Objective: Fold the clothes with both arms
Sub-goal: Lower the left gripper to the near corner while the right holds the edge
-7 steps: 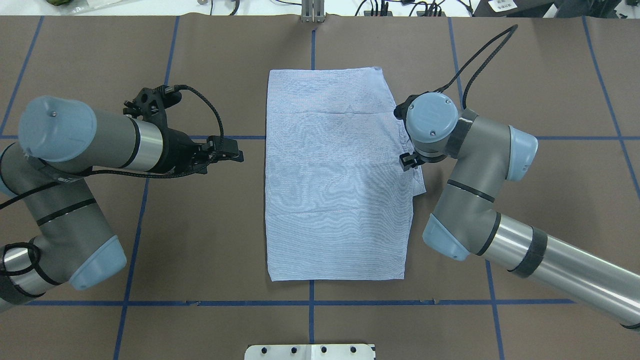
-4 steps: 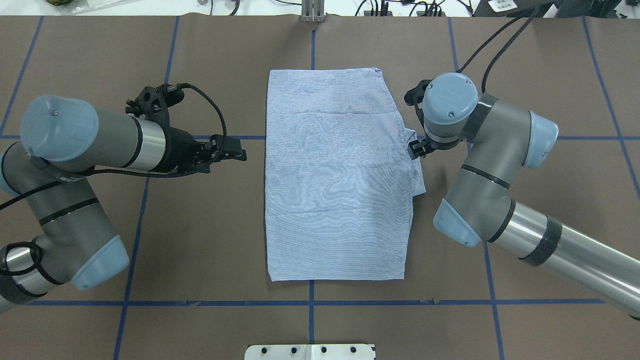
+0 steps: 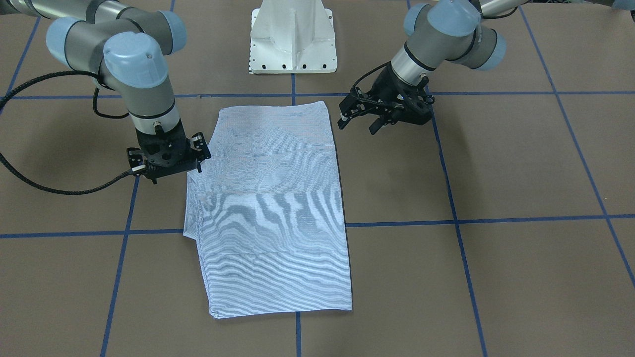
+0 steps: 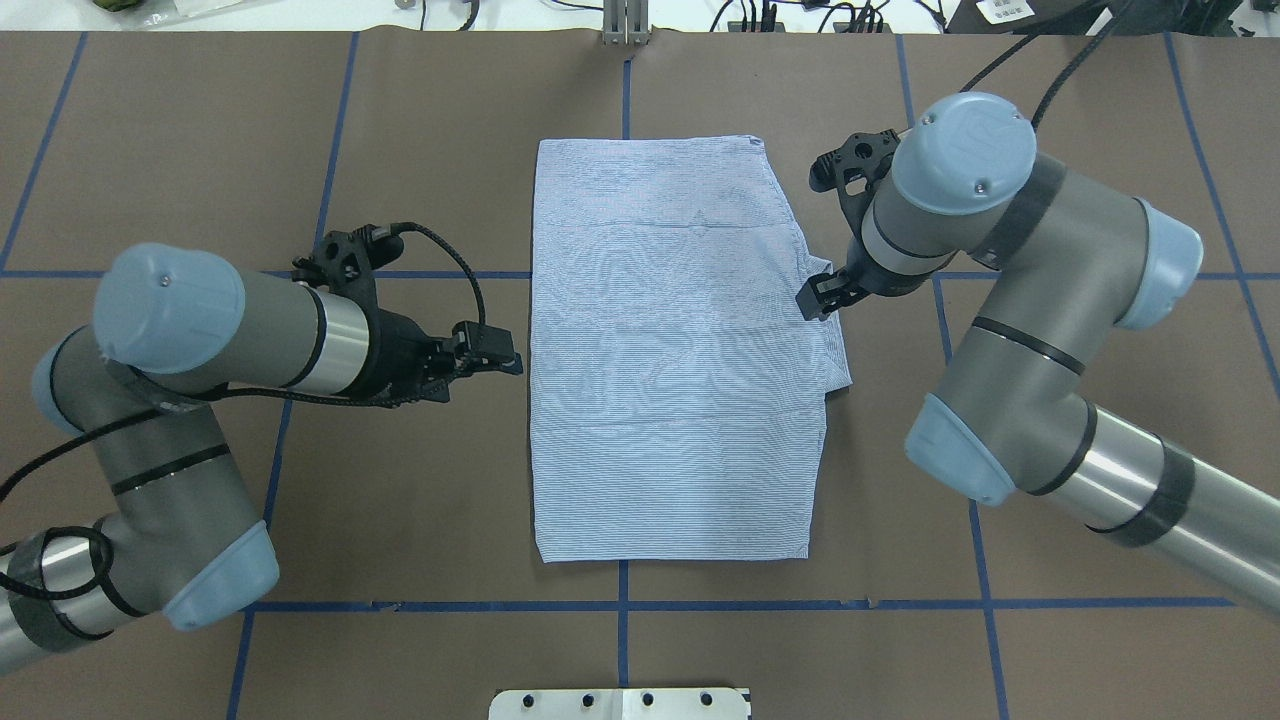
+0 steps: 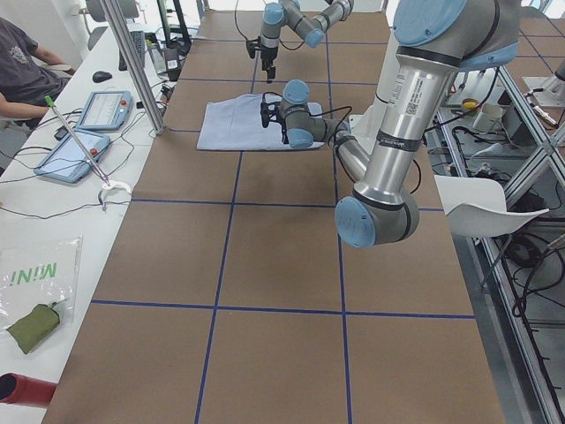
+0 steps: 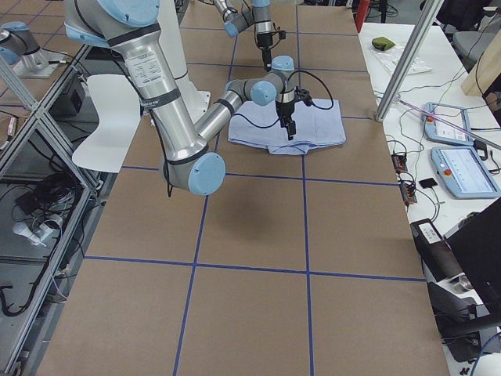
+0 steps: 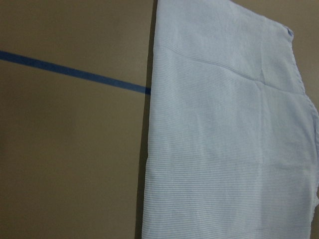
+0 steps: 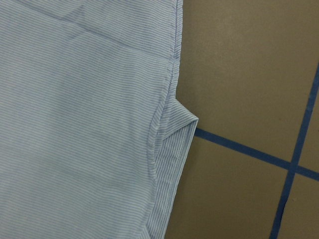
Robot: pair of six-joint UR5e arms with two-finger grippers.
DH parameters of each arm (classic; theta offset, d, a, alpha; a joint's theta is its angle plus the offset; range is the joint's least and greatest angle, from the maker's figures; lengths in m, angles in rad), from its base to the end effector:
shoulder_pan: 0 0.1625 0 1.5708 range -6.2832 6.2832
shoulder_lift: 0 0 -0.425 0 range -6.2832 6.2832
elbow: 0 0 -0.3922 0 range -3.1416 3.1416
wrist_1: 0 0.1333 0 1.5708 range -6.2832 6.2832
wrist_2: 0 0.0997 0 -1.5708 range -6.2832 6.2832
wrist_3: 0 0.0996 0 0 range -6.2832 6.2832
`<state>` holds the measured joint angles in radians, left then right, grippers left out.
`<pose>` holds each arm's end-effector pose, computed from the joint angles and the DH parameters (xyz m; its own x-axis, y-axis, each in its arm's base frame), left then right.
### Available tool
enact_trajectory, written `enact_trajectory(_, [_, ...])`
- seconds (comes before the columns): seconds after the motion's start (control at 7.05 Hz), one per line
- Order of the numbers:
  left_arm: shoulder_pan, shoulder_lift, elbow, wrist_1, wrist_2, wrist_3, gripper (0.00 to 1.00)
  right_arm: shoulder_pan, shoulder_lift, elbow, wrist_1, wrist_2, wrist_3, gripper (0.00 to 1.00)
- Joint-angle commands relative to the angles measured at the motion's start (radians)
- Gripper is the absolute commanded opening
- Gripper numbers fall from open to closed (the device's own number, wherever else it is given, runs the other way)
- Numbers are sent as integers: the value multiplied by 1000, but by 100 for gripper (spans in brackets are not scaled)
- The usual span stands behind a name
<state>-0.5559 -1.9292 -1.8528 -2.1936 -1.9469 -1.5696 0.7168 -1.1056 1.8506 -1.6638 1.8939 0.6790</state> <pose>0.4434 -0.3893 0.2592 0.2574 -0.1586 -0.9532 0.1932 0.9750 -0.1101 -0.3972 -0.4810 0.2910 0.7481 -0.3269 0.5775 0.1663 0.9348 0.3137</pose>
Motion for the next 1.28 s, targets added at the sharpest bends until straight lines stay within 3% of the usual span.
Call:
enact_trajectory(0.0, [118,-13,-8,3,22,-143,100,1,-94,143,-1,88,21,100])
enact_trajectory(0.43, [290,-63,9,139,184,-205,95,0,-106,176,9,145,117,100])
enact_trajectory(0.85, [300,-79,65,146,226,-207,82,0,-108,179,9,155,119,100])
enact_trajectory(1.13, [300,-82,73,152,227,-207,67,0,-106,174,9,155,119,100])
